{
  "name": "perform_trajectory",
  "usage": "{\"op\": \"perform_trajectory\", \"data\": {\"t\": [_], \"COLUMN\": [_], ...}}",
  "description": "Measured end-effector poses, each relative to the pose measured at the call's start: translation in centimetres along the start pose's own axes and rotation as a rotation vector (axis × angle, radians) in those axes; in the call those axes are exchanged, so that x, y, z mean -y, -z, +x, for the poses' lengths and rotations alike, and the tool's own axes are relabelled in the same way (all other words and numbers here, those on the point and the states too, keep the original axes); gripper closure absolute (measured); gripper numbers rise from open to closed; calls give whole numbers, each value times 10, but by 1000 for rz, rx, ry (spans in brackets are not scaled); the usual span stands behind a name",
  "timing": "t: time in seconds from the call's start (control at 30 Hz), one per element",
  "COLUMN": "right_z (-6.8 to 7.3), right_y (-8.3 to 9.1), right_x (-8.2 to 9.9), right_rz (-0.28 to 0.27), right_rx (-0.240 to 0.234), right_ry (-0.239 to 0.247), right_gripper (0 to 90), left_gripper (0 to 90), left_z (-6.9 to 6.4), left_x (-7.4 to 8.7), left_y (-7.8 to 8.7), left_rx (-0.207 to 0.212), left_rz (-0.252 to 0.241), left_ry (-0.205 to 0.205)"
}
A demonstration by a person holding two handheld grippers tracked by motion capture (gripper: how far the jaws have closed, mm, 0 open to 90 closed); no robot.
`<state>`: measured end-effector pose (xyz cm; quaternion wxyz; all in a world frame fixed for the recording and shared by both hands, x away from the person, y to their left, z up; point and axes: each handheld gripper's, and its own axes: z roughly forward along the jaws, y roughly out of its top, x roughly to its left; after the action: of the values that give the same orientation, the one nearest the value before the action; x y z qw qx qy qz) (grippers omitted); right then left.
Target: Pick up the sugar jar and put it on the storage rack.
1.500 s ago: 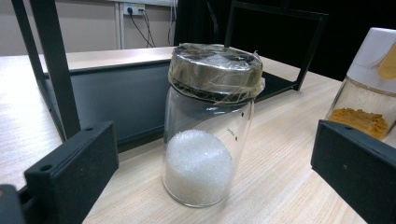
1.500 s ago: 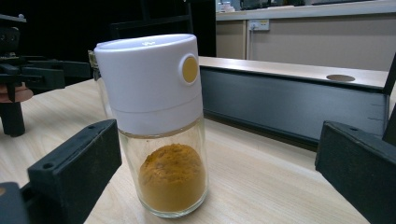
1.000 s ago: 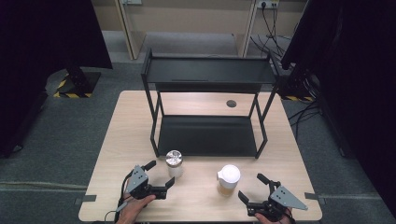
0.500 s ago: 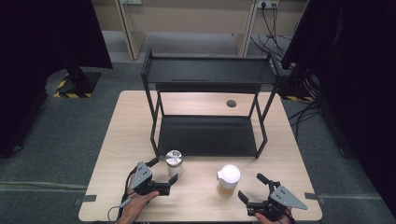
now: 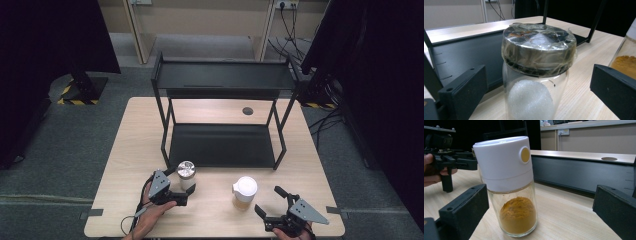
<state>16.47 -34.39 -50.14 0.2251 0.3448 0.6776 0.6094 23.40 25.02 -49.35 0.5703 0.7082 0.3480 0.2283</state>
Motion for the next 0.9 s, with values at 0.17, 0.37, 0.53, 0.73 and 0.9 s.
{"op": "perform_trajectory", "data": {"t": [0.17,0.37,0.53,0.73,0.9], "right_z": [-1,-2,-2,-3,-3], "right_y": [0,0,0,0,0], "right_x": [1,1,1,2,2], "right_rz": [-2,-4,-5,-5,-4], "right_rx": [-2,-3,-7,-10,-11], "right_ry": [-6,-14,-22,-26,-29], "right_gripper": [6,6,7,7,6], "left_gripper": [28,77,143,281,304], "left_z": [1,1,0,0,-1], "left_x": [-3,-7,-11,-14,-13], "left_y": [-6,-12,-16,-20,-20], "left_rx": [2,-7,-21,-16,-20], "left_rz": [14,46,55,78,73], "left_ry": [1,3,-3,-16,-20]}}
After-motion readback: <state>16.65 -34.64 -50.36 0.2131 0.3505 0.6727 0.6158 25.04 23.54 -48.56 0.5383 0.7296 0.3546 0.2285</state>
